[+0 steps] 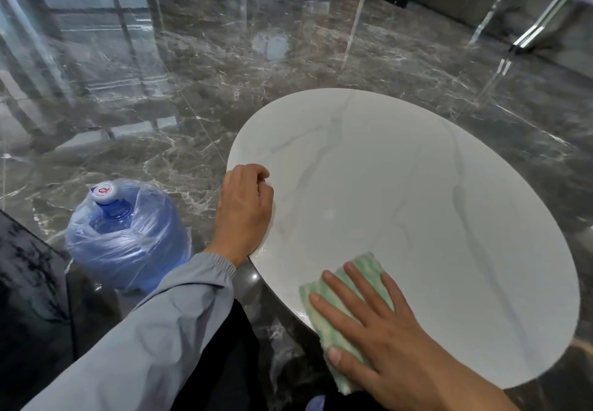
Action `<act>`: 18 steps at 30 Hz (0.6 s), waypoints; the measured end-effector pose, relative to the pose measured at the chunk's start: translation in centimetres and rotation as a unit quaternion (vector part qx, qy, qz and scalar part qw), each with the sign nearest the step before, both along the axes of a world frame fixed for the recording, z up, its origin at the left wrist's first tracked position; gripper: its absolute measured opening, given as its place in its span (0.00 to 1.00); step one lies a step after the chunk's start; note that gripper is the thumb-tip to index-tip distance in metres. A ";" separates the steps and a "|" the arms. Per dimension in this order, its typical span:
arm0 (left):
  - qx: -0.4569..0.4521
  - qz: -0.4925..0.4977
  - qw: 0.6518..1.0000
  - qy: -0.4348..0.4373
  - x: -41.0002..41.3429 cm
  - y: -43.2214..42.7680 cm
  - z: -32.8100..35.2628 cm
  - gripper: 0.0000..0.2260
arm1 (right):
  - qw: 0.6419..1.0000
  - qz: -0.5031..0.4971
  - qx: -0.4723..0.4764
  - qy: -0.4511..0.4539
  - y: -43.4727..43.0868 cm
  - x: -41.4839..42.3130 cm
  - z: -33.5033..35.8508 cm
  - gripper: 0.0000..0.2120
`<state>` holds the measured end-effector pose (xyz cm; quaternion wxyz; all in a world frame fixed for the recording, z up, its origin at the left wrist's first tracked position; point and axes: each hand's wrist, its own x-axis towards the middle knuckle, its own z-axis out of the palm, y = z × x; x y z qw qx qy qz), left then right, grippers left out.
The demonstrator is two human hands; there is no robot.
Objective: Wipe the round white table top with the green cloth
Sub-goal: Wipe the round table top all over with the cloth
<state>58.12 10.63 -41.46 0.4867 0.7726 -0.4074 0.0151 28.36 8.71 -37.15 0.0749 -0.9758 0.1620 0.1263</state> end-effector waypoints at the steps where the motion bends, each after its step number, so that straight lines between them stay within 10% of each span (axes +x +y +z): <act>1: -0.009 0.003 1.000 0.014 -0.1 0.1 0.1 0.08 | 1.000 0.000 0.009 -0.017 -0.2 0.7 0.3 0.29; 9: -0.157 0.056 0.964 0.210 -0.5 1.6 0.2 0.10 | 0.999 -0.025 0.044 -0.014 -3.9 12.9 0.4 0.27; 18: -0.115 0.055 0.926 0.356 -0.8 2.3 -0.7 0.19 | 0.997 -0.069 0.018 0.010 -10.4 25.0 -0.1 0.28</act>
